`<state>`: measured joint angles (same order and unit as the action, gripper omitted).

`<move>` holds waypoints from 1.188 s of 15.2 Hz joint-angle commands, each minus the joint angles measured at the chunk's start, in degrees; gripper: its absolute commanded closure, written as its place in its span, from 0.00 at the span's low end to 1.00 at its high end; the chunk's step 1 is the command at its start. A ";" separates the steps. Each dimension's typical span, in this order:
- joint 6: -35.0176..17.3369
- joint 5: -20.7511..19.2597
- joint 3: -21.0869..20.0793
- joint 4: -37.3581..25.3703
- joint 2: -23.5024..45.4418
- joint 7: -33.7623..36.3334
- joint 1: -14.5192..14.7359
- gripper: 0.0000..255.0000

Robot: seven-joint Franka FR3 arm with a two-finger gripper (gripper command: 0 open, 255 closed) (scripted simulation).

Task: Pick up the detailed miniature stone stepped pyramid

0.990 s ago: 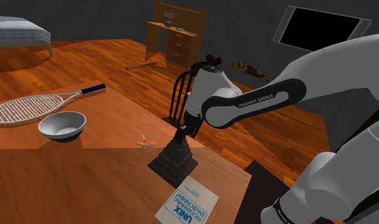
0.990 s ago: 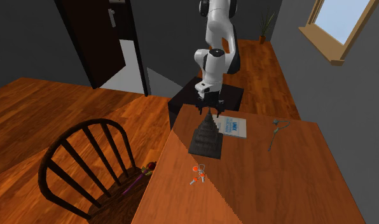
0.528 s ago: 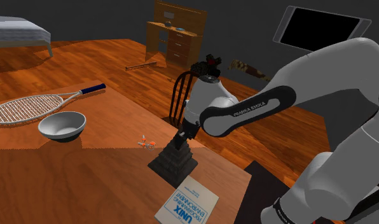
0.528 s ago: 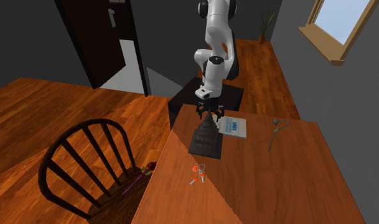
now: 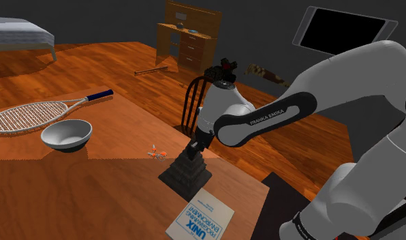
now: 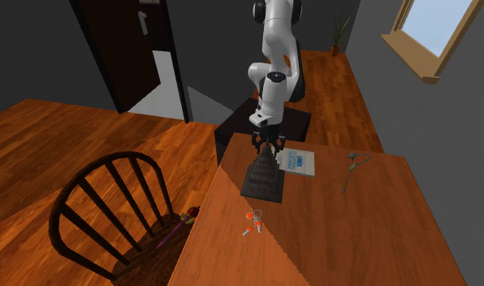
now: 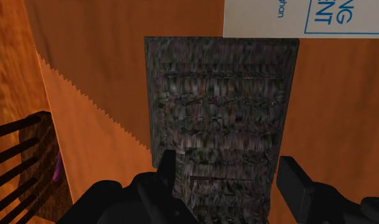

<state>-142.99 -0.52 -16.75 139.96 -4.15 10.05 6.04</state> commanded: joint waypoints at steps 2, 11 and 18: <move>-0.17 0.00 0.00 0.07 0.13 0.02 -0.01 1.00; 7.23 1.96 0.40 -2.78 -4.59 -1.56 0.25 1.00; 12.25 2.75 0.76 -5.31 -7.16 -2.25 0.37 1.00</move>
<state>-131.15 2.15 -16.01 134.92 -10.97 7.84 6.39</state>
